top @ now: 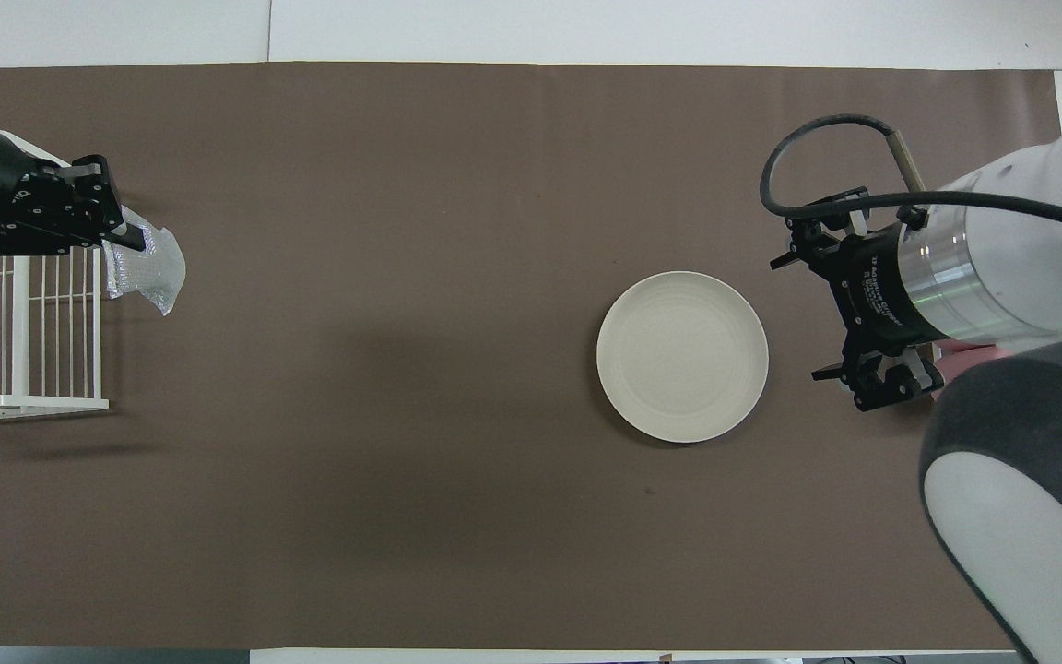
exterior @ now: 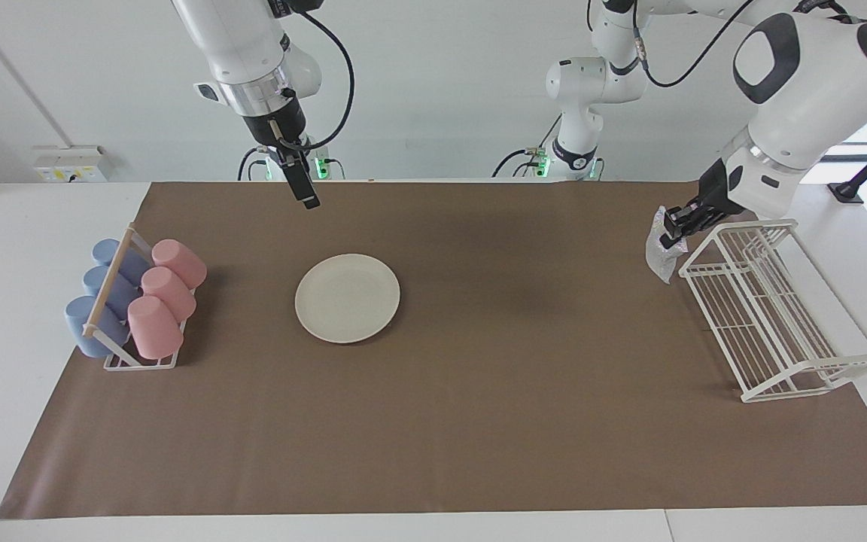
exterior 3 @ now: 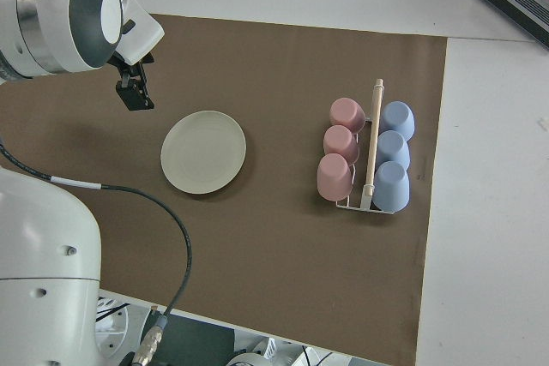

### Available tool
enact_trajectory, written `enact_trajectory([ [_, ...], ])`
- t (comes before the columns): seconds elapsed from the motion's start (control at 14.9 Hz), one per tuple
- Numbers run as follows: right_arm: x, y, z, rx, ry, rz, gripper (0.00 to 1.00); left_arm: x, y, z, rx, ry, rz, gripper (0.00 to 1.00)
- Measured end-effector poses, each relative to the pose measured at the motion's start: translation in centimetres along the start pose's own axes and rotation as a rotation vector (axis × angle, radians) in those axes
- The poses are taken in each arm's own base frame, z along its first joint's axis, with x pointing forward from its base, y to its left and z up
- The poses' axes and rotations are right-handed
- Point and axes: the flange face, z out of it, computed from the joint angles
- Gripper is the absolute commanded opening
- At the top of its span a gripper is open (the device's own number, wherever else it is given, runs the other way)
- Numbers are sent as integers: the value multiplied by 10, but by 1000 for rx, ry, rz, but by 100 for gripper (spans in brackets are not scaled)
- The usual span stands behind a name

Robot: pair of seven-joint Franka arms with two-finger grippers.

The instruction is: Wipe plate with sponge

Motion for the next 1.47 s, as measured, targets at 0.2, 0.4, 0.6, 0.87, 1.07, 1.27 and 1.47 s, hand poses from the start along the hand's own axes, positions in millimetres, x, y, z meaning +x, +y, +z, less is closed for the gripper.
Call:
enact_trajectory([
  [0.2, 2, 2, 1, -14, 19, 1, 100, -9, 9, 8, -215, -104, -5, 0],
  [0.4, 5, 1, 1, -12, 38, 2, 100, -29, 14, 31, -431, -181, 13, 0],
  [0.6, 4, -3, 0, 22, 41, 2, 100, -57, 12, 65, -630, -182, 51, 0],
  [0.87, -37, -5, 12, 30, 38, -9, 100, -108, 37, 108, -798, -185, 51, 0],
  [1.07, -64, -11, 22, 26, 55, -8, 100, -143, 59, 141, -894, -164, 58, 0],
  [1.27, -108, -30, 42, 16, 77, 56, 100, -161, 66, 163, -972, -162, 85, 0],
  [1.47, -143, -54, 53, 13, 60, 121, 100, -171, 71, 178, -1027, -169, 101, 0],
])
